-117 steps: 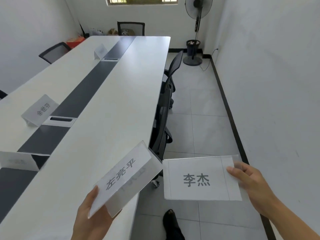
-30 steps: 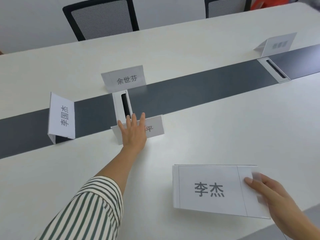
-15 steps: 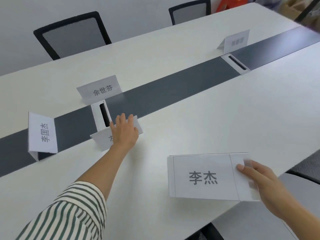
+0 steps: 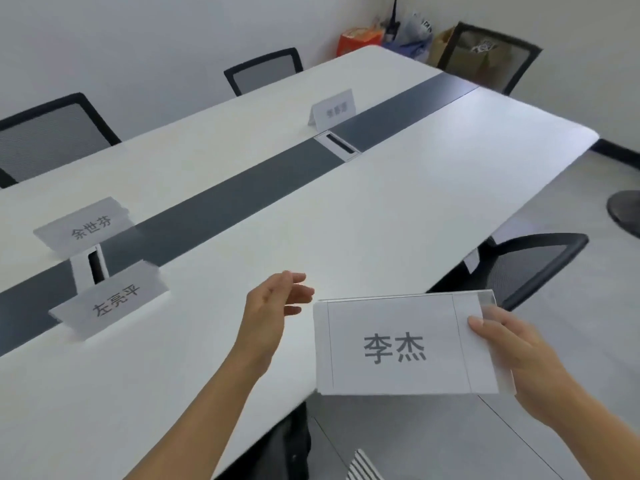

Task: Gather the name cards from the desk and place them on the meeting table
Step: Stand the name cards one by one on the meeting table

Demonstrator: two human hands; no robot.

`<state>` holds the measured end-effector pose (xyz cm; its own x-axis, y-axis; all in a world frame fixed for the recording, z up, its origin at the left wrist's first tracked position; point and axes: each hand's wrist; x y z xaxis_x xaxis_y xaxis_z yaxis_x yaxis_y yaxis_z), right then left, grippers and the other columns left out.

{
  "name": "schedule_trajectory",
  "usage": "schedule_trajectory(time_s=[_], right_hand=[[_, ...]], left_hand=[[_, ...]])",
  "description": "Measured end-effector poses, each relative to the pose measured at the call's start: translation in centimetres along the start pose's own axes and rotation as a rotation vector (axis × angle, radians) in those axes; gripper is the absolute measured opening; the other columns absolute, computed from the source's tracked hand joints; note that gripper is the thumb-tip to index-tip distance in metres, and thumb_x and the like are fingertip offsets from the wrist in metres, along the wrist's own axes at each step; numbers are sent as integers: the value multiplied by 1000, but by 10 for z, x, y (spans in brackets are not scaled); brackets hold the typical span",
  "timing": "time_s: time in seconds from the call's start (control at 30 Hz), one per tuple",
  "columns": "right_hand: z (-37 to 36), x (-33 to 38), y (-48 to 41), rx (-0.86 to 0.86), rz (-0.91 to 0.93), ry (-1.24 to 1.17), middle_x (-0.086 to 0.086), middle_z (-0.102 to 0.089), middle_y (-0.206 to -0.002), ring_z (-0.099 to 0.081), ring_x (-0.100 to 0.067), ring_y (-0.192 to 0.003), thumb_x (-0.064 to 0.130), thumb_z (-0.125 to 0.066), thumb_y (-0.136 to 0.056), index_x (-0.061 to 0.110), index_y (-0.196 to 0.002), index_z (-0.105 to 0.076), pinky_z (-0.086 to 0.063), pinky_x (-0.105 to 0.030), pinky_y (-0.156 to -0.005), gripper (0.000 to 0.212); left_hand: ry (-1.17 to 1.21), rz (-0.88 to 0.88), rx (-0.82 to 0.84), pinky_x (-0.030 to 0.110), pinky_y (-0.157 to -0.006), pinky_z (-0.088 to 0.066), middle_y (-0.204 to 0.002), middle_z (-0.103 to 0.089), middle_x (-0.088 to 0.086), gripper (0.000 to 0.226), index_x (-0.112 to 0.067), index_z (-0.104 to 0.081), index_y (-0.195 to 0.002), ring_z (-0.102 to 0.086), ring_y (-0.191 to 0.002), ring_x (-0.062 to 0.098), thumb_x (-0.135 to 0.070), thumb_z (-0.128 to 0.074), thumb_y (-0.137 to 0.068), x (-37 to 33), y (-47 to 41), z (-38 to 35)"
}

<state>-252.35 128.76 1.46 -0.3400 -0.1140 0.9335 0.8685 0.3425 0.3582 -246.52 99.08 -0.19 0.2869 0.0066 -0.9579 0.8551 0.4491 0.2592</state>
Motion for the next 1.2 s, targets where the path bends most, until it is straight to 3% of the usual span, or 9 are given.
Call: schedule_trajectory(time_s=[0.1,0.23,0.37,0.43,0.53,0.67,0.77,0.9,1.2], right_hand=[[63,-3,12,-3,-12,-21,-16,-74,-93,-72,-29,-77,67,-83,-36,0,-99,-66,-57,-33,-61,94],[122,0,14,-11,7,-124,-13,-76,-99,-74,-27,-85,43,-68,-71,13,-100,-72,-59,-29,-63,42],[157,5,-8,-27,-19,-113,0,-78,-92,-73,-14,-80,18,-46,-94,19,-104,-67,-55,-21,-59,23],[171,10,-27,-12,-24,-88,3,-77,-91,-73,-11,-80,23,-48,-92,21,-106,-65,-54,-18,-59,22],[197,19,-63,47,-31,-7,3,-76,-102,-73,-13,-91,31,-54,-84,21,-112,-63,-56,-21,-68,31],[236,42,-117,131,-115,204,3,-76,-104,-72,-17,-98,29,-65,-80,15,-111,-65,-56,-23,-76,34],[263,64,-161,66,-53,583,19,-68,-114,-65,-3,-104,35,-78,-75,39,-120,-56,-52,-20,-85,51],[275,101,-228,147,69,982,34,-53,-126,-48,9,-120,61,-66,-73,63,-120,-41,-43,-27,-100,53],[260,111,-377,514,126,1141,21,-71,-102,-65,-2,-97,39,-64,-87,37,-105,-66,-52,-34,-87,18]], left_hand=[[196,122,70,40,-97,-47,-107,-74,7,61,-19,-65,-114,-66,-106,23,-60,-31,-86,-12,29,-74],[156,190,230,44,-103,-45,-122,-66,-9,56,-43,-60,-119,-60,-114,14,-70,-28,-81,-28,57,-160],[59,110,199,31,-91,-47,-118,-56,-20,38,-41,-54,-120,-54,-108,0,-56,-40,-88,-46,43,-214],[29,86,179,26,-75,-49,-113,-61,-11,27,-35,-54,-118,-61,-98,5,-43,-46,-94,-49,23,-232],[21,93,165,37,-74,-56,-104,-67,-1,15,-30,-59,-106,-66,-91,17,-36,-50,-95,-46,-13,-254],[56,102,181,42,-76,-55,-92,-70,2,14,-22,-59,-92,-66,-81,18,-34,-53,-94,-45,-71,-285],[59,82,230,33,-71,-54,-87,-68,-4,13,-24,-58,-89,-65,-78,12,-34,-52,-94,-49,-109,-308],[42,35,281,24,-67,-51,-89,-62,-2,13,-19,-52,-94,-62,-77,7,-31,-48,-97,-58,-155,-338],[86,39,22,7,-70,-43,-92,-61,-11,20,-22,-58,-100,-55,-79,0,-33,-42,-100,-43,-236,-360]])
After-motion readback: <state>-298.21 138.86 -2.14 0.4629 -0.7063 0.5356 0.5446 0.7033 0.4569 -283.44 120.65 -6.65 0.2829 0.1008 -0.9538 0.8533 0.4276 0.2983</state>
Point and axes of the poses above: each hand's wrist, its own y-axis away from the middle knuckle, its own z-axis out of the back of the hand, x = y × z
